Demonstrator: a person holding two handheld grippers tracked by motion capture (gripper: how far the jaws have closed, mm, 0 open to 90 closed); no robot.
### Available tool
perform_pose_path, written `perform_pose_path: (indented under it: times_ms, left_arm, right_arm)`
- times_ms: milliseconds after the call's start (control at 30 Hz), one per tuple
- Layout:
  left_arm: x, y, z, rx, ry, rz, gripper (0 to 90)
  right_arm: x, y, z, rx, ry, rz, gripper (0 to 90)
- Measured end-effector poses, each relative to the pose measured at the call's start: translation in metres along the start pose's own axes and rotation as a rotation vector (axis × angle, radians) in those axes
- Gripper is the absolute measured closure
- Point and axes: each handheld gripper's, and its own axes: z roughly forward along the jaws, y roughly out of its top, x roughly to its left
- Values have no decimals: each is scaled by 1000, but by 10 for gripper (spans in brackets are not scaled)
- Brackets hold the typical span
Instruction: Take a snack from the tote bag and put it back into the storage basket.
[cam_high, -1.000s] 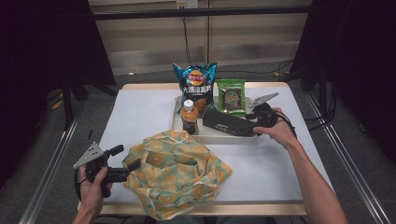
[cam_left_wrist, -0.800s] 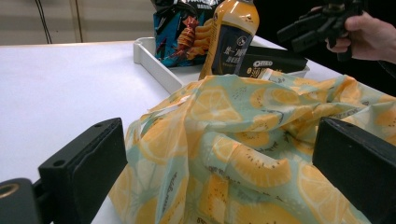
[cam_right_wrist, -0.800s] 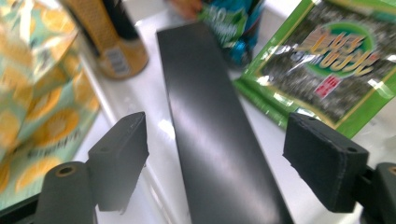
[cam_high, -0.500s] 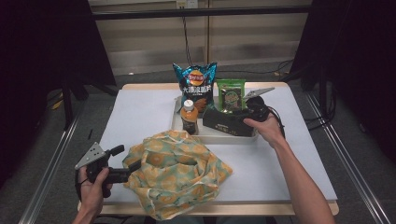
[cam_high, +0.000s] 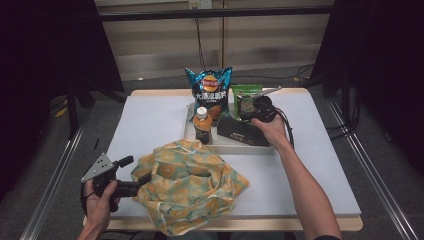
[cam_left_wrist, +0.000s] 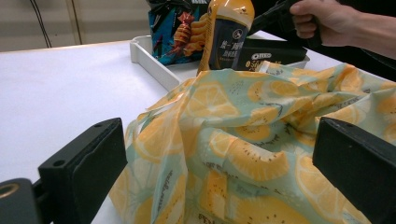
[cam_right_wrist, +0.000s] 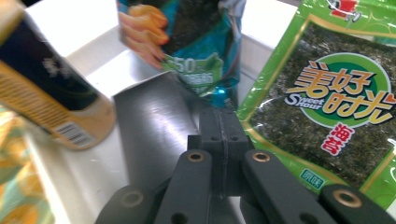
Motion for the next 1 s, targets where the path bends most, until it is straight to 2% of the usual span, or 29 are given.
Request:
perform_pose_path:
  times_ms: [67, 133, 200, 333, 367, 433, 500, 567, 600, 667, 700, 833, 900, 967, 1000]
  left_arm:
    - [0, 0, 0, 3, 2, 4, 27]
    - [0, 0, 0, 1, -15, 10, 27]
    - [0, 0, 0, 1, -8, 11, 27]
    - [0, 0, 0, -3, -16, 10, 27]
    - [0, 0, 0, -3, -15, 11, 27]
    - [0, 0, 0, -3, -16, 11, 27]
    - [0, 0, 0, -4, -15, 11, 27]
    - [0, 0, -1, -1, -3, 9, 27]
    - [0, 0, -1, -1, -3, 10, 27]
    - [0, 0, 0, -6, -16, 12, 27]
    - [0, 0, -1, -2, -5, 12, 27]
    - [0, 0, -1, -4, 1, 7, 27]
    - [1, 0, -1, 1, 12, 8, 24]
    - [2, 0, -1, 0, 17, 5, 25]
    - [2, 0, -1, 1, 19, 6, 25]
  right_arm:
    - [1, 2, 4, 17, -21, -7, 900]
    - [4, 4, 8, 31, -14, -23, 900]
    - [8, 7, 12, 46, -18, -39, 900]
    - [13, 6, 16, 67, 18, -50, 900]
    - [15, 6, 17, 72, 5, -60, 900]
    - [16, 5, 16, 79, 21, -57, 900]
    - [17, 6, 16, 75, 40, -62, 900]
    - [20, 6, 16, 81, 38, -72, 900]
    - [20, 6, 16, 77, 58, -76, 900]
    - [23, 5, 16, 82, 57, -76, 900]
    - [23, 5, 16, 83, 70, -82, 900]
    - [26, 4, 14, 92, 80, -91, 900]
    - [28, 5, 14, 94, 68, -112, 900]
    - [30, 8, 11, 69, 67, -100, 900]
    - [29, 8, 9, 48, 82, -87, 900]
